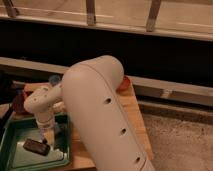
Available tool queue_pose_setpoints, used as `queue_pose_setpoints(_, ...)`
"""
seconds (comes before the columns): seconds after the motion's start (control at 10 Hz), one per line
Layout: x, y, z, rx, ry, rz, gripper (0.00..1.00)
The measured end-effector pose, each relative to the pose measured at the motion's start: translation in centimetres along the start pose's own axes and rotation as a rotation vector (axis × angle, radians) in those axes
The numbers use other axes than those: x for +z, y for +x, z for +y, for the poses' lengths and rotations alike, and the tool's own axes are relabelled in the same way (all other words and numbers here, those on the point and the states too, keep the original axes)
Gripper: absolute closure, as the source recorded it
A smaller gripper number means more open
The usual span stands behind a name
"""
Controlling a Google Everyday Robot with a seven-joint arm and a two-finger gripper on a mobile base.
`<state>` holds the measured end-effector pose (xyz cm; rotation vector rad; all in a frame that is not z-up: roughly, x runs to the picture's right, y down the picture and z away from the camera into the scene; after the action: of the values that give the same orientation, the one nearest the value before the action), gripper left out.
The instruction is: Place sponge in red bowl
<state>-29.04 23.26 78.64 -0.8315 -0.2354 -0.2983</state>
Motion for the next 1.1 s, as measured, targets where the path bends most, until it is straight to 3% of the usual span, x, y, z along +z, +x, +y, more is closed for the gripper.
queue_pose_setpoints(0.4,0.3,0.5,-0.2,0.019,0.003,0.014,0.83)
queue_pose_setpoints(0.7,-0.3,0.2,-0.3,0.025,0.028,0.014,0.87)
queue_pose_setpoints(1.1,-5.4,-0.9,-0.2,0.064,0.093,0.011,0.87)
